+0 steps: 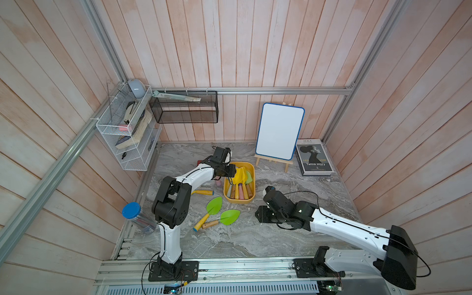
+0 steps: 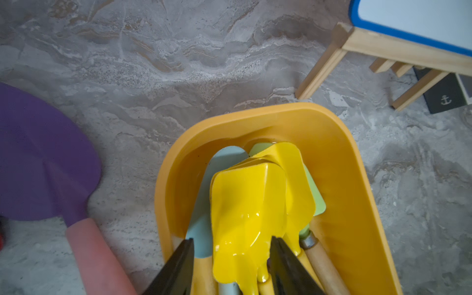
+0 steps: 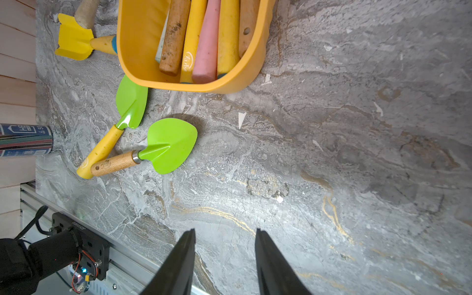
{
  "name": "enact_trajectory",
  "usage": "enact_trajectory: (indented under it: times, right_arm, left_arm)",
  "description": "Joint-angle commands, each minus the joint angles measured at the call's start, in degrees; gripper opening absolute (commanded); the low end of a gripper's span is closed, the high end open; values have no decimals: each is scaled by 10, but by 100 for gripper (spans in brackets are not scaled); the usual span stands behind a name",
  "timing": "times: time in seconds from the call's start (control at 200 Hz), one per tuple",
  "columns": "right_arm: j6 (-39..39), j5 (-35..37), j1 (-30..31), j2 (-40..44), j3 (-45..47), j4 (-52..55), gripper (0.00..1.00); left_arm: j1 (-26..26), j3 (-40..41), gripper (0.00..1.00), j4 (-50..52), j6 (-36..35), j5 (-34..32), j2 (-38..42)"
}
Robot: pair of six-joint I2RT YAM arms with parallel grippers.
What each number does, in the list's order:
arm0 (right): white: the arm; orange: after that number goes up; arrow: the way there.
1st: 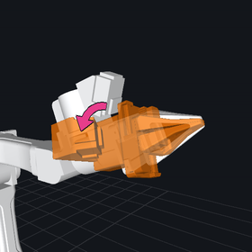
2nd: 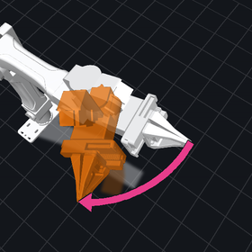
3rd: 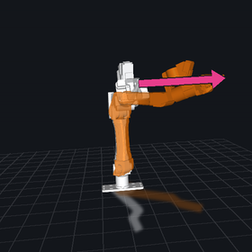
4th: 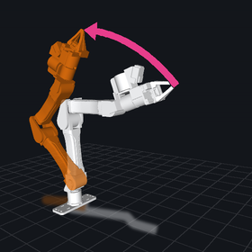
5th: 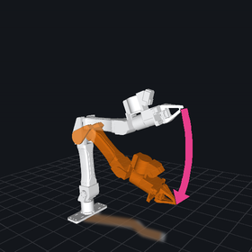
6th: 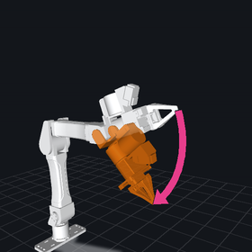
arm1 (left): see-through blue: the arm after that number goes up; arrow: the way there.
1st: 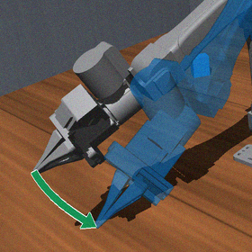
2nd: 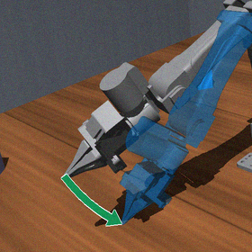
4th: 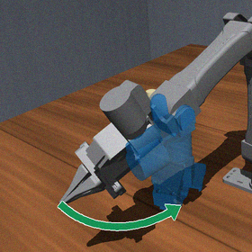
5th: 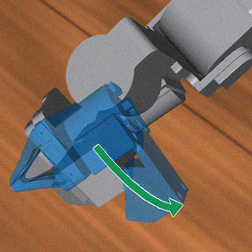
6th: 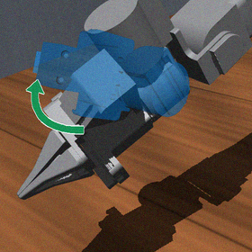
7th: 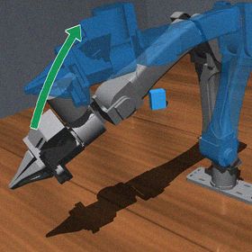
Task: Put the shovel into the storage box
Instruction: Place the shovel in the storage box, then pick up the shovel from the center of the board.
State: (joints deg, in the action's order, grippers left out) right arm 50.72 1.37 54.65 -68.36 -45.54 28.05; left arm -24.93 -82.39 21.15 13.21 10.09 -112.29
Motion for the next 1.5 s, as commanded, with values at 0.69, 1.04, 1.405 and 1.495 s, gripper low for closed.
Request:
enact_trajectory:
  times: [0.69, 1.04, 1.405, 1.495]
  right_arm:
    - [-67, -55, -52, 52, 32, -31, 44]
    - [-68, -74, -51, 70, 58, -56, 44]
    - [-54, -66, -43, 104, 81, -51, 44]
    - [-52, -62, -42, 114, 83, -44, 44]
  left_arm:
    - [-97, 304, 67, 257, 125, -5, 493]
    - [-188, 321, 68, 418, 159, -53, 453]
    - [-192, 320, 72, 353, 160, -103, 374]
    - [-189, 322, 72, 347, 165, -111, 344]
